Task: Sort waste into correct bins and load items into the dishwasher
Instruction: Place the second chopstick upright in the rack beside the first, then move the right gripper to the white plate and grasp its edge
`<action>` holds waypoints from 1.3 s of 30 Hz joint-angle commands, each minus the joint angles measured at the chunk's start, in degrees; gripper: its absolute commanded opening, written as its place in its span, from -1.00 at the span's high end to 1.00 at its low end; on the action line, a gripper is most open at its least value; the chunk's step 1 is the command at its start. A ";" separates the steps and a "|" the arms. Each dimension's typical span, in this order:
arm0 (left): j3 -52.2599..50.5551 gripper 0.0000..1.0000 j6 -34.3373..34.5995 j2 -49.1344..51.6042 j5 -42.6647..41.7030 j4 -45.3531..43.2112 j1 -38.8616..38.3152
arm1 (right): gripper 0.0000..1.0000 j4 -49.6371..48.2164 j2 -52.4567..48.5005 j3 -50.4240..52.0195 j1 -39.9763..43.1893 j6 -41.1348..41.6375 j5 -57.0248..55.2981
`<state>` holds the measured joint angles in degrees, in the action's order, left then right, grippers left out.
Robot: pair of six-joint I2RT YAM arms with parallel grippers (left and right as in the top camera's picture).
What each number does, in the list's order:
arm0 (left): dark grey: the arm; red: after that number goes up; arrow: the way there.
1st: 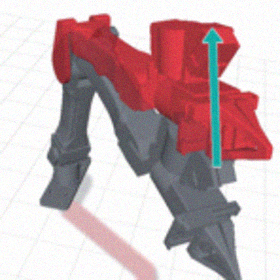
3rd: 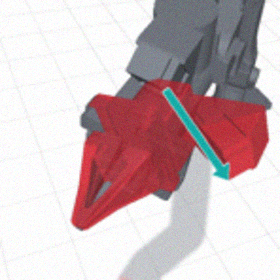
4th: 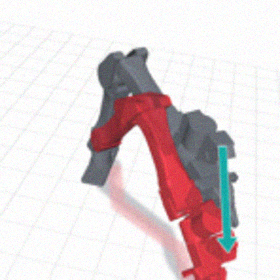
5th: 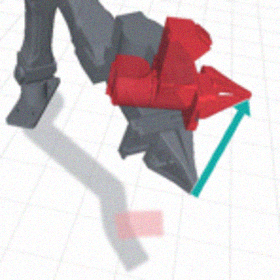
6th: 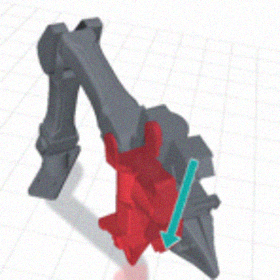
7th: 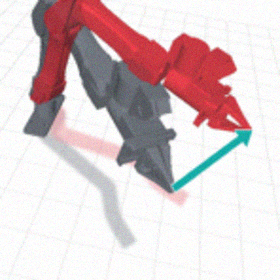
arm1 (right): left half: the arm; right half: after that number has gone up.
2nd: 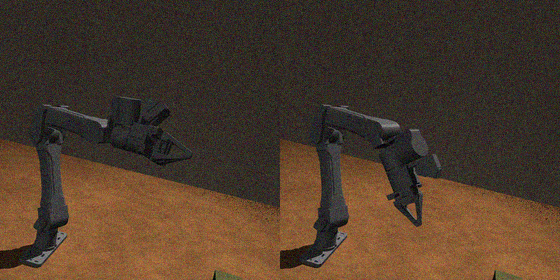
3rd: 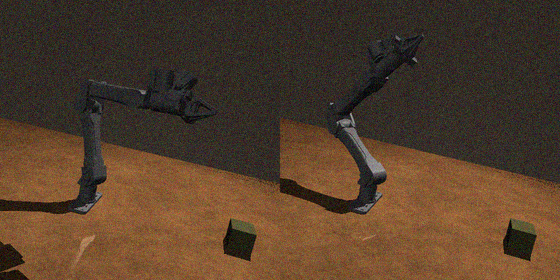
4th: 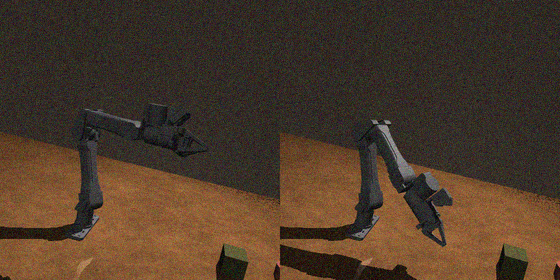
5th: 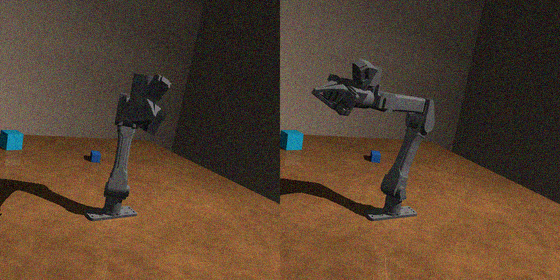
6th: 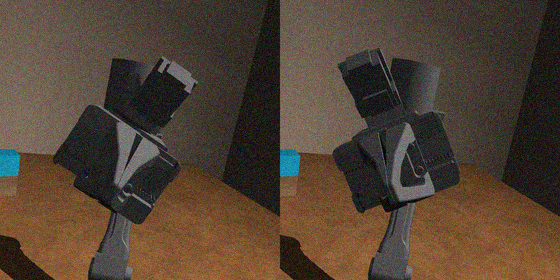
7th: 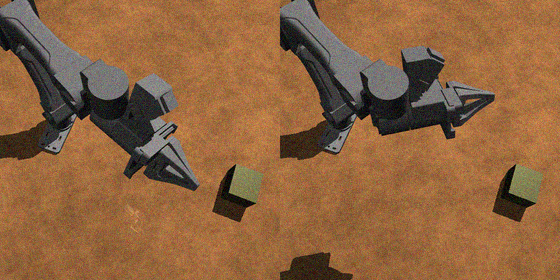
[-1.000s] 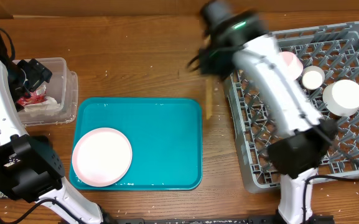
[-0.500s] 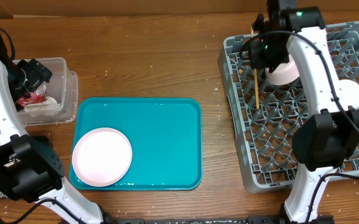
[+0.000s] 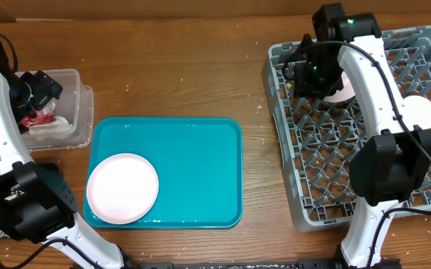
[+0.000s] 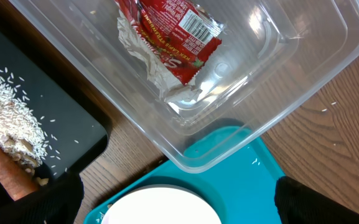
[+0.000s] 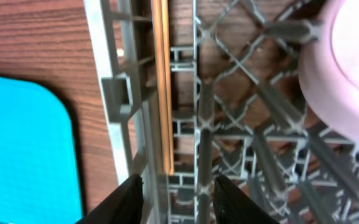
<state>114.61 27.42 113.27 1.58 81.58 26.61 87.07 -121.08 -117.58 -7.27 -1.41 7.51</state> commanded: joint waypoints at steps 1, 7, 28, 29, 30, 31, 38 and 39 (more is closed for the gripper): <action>-0.09 -1.00 0.02 -0.13 0.33 0.00 -0.39 | 0.20 1.09 4.20 -5.07 -0.68 2.54 6.75; -0.09 -1.00 0.02 -0.13 0.33 0.00 -0.39 | 0.07 1.64 9.90 -6.43 -8.13 6.03 12.94; -0.09 -1.00 0.02 -0.13 0.33 0.00 -0.39 | -0.40 -16.59 -8.15 -4.94 -49.81 16.72 1.68; -0.09 -1.00 0.02 -0.13 0.33 0.00 -0.39 | -0.40 -16.98 -9.07 -4.94 -50.23 16.96 1.68; -0.09 -1.00 0.02 -0.13 0.33 0.00 -0.39 | -0.40 -17.55 -10.10 -4.94 -50.64 17.97 1.53; -0.09 -0.99 0.02 -0.13 0.33 0.00 -0.39 | -0.39 -18.18 -10.93 -4.94 -50.93 18.93 1.55; -0.09 -1.00 0.02 -0.13 0.33 0.00 -0.39 | -0.20 -22.36 -15.58 -4.50 -51.65 22.73 1.51; -0.09 -1.00 0.02 -0.13 0.33 0.00 -0.39 | -0.17 -22.93 -16.37 -4.50 -51.65 22.73 1.51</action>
<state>114.61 27.42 113.27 1.58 81.58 26.61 65.08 -135.52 -122.39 -58.65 19.25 9.91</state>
